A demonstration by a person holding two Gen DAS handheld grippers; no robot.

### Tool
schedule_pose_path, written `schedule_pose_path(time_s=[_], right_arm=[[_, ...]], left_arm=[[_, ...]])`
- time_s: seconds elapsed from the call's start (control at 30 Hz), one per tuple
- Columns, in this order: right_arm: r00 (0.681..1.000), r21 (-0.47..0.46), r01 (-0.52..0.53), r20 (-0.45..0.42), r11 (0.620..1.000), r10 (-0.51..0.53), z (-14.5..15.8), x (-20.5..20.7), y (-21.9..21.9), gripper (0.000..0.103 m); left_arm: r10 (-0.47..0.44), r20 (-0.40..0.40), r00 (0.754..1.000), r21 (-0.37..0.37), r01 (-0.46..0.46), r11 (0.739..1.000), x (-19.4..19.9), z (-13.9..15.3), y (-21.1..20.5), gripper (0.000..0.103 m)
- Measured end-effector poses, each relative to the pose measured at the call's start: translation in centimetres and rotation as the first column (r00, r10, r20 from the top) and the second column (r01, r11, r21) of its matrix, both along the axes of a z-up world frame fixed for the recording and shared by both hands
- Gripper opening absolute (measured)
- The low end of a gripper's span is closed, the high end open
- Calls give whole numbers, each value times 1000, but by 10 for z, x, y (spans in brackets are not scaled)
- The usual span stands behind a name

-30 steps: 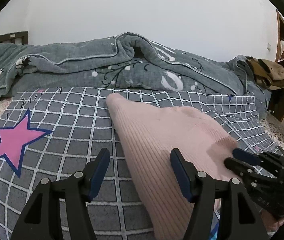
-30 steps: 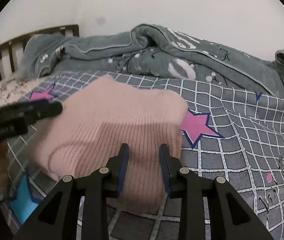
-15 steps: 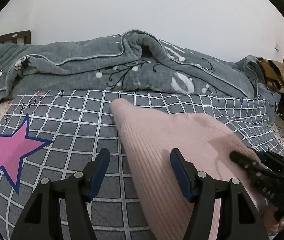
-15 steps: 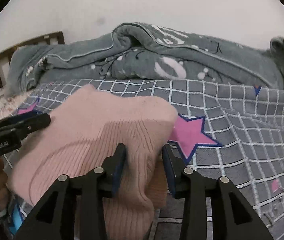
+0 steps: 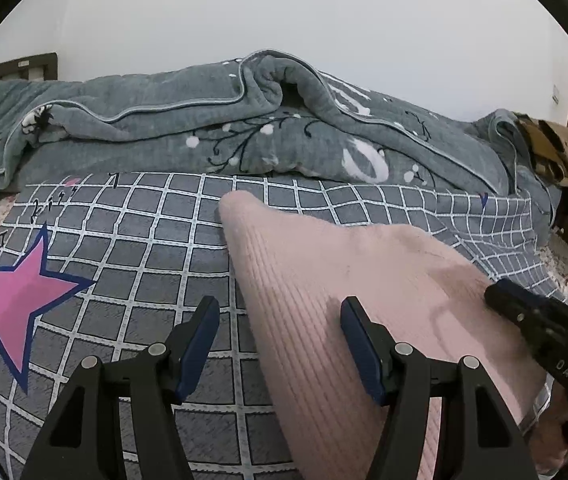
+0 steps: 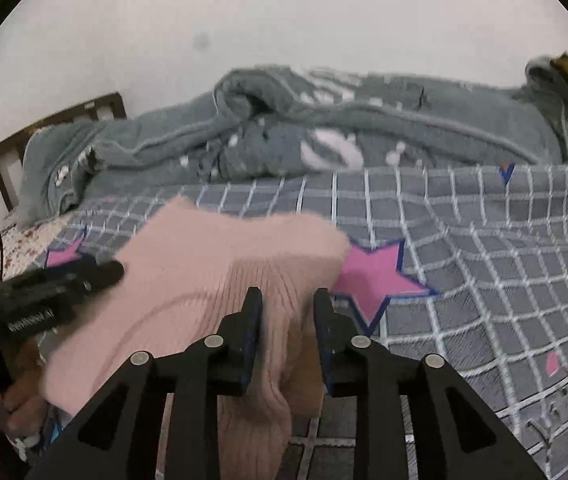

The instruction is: Fold small clothes

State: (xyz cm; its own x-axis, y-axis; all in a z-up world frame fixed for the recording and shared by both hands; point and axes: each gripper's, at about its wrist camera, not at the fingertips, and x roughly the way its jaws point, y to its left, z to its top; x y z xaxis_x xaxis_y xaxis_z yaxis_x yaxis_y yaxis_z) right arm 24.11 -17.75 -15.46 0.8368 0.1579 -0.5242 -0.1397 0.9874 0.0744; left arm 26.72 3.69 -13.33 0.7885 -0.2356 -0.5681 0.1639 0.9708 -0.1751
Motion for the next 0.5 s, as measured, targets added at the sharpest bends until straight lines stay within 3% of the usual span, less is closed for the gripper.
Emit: schedule_pose_path(time_s=[0.17,0.33,0.5], right_arm=[[999,-21,-15,33,1000,16,7,6,7,27],[999,-96,-27,18,995,29,7,18,10,27],[998,-73,-20,-68,997,15,-11,37,3,28]], left_arm=[[-12,-6,1000,-2,12,1000,10,3,1,61],[-29,13,1000,93,27,995,16,4,-8,61],[-35,15,999,119,33,992,21,2,-14,61]])
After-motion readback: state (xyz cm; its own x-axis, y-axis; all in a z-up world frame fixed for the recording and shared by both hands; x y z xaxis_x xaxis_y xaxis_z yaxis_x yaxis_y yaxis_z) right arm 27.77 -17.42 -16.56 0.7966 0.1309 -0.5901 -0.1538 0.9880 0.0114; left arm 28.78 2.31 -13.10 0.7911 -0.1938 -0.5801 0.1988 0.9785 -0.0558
